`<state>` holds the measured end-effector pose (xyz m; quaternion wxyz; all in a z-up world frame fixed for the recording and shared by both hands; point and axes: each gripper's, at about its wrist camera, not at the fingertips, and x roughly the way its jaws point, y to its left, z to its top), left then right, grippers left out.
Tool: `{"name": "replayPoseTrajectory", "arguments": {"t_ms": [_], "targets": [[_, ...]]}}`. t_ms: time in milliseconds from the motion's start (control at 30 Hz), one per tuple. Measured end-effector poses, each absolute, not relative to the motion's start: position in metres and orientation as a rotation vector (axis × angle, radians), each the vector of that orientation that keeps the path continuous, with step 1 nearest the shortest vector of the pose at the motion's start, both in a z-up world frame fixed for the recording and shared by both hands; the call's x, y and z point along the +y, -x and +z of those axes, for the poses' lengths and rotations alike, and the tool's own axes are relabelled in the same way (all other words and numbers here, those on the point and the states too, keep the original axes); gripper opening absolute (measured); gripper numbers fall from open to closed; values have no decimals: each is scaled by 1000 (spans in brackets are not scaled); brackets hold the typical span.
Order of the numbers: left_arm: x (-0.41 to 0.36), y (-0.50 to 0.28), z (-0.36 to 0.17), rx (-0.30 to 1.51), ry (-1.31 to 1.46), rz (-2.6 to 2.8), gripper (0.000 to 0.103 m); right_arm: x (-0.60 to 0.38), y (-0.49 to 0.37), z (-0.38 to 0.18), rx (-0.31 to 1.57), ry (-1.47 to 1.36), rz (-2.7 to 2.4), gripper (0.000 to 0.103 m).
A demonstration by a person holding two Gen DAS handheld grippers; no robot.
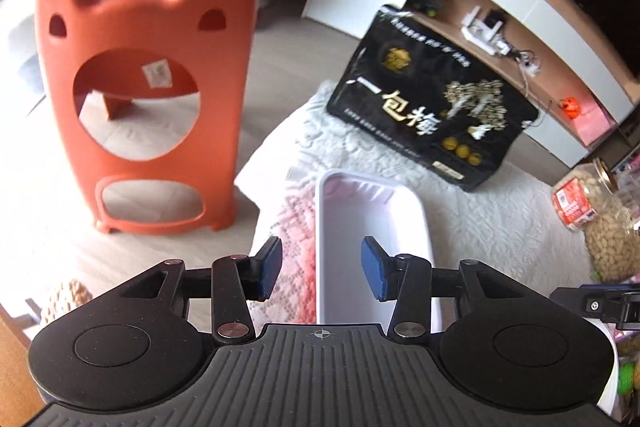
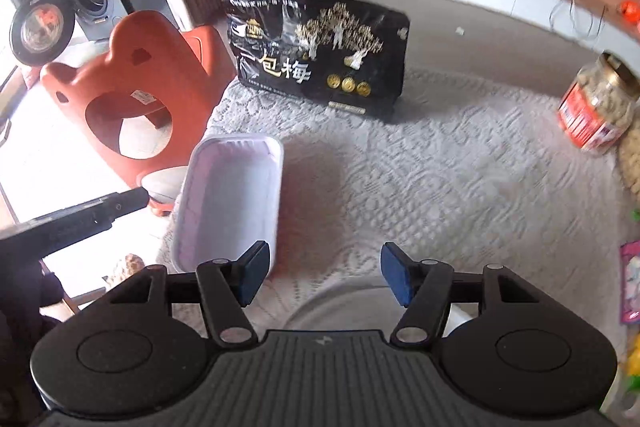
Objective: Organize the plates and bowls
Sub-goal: 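Move the left gripper to the white red-based tray rim and grasp it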
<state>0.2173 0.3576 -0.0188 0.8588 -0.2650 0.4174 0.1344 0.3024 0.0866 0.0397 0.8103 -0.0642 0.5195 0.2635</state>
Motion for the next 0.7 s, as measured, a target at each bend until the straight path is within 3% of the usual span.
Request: {"name": "replayPoseTrajectory", "arguments": {"t_ms": [167,233,433,633,700], "targets": [[372,-252,-56,985,627,280,47,143,-334,-1,1219,128,522,55],[367,-261,-58,993,631,242,48,161,-341,-17,1239,156,493,39],[348,-282,-73,1066,547,199,47,185,-356,-51,1289,185,421,33],[342,-289,-80,1105,530,155,29,198,-367,-68,1345,192,461,26],[343,-290,-83,1114,542,145,28,201,-370,-74,1371,204,470,24]]}}
